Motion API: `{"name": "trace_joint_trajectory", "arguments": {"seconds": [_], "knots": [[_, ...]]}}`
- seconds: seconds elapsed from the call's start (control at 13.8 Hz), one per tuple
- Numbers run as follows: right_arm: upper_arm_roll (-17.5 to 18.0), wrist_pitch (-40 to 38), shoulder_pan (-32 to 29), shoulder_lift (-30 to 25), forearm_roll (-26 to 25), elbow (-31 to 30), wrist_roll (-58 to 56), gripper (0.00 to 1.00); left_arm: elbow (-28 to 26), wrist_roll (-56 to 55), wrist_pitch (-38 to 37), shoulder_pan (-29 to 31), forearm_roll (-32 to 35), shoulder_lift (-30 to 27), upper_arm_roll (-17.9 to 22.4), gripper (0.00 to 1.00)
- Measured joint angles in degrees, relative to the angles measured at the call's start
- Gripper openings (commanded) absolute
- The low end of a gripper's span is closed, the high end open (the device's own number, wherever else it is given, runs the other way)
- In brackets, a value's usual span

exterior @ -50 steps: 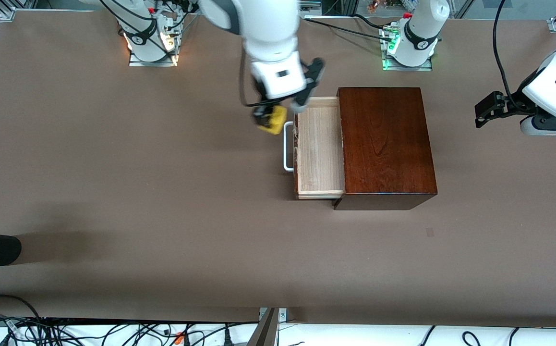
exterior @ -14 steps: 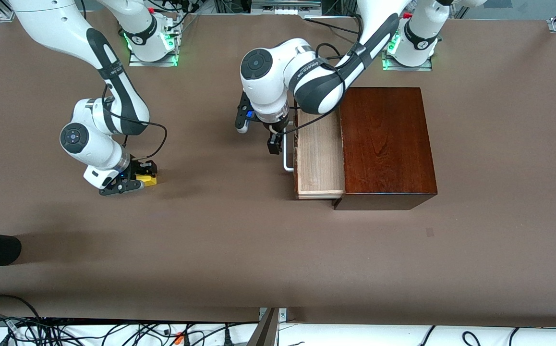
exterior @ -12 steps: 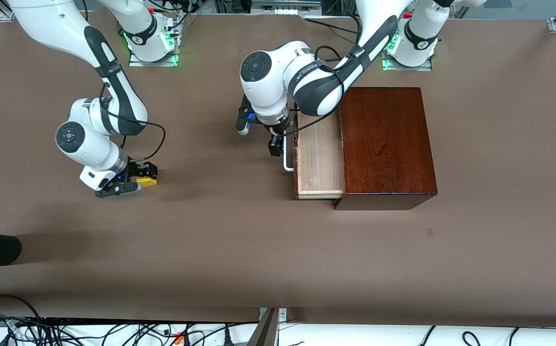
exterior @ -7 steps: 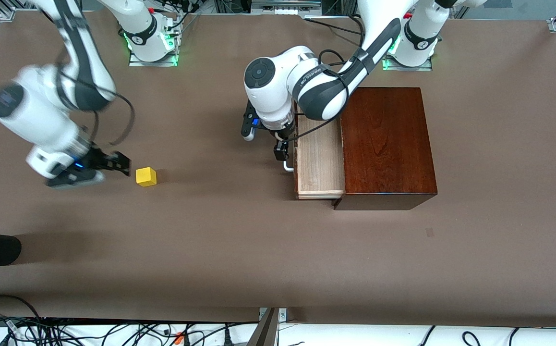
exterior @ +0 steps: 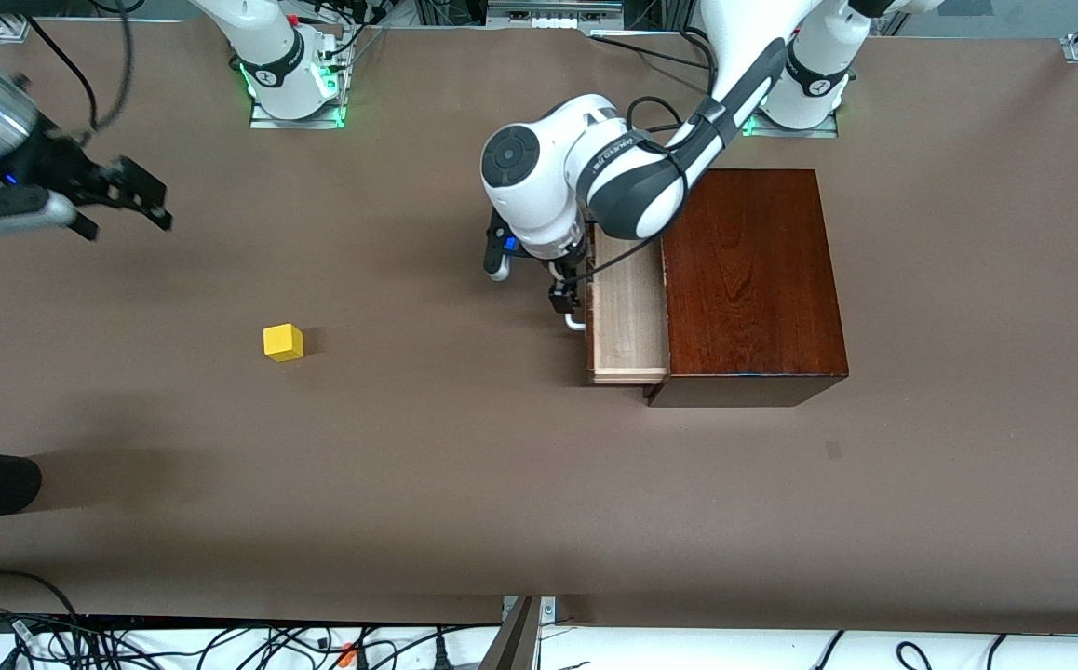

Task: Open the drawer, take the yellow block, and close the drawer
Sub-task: 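Open and withdraw the right gripper while the left gripper pushes the drawer, then push the drawer fully into the box with the left gripper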

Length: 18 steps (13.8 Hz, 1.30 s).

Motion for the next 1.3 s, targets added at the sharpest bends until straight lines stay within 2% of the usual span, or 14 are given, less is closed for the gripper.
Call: {"name": "trace_joint_trajectory", "arguments": {"seconds": [0.22,0.79,1.3], "knots": [[-0.37,-3.42,-0.09,0.88,-1.03,4.45,0.06,1.00,-0.25,0.46,-3.03,2.01,0.26,-0.79,0.06,1.00],[-0.34,-3.42,-0.25,6.16,-5.15,7.93,0.06,1.00,-5.11,1.16,-5.61,6.79,0.35,-3.64,-0.10,1.00],[0.89,-3.40,0.19,7.88,-5.24,10.52,0.09,1.00,-5.40,-0.12,-6.19,7.87,0.42,-4.01,-0.63,1.00]]}}
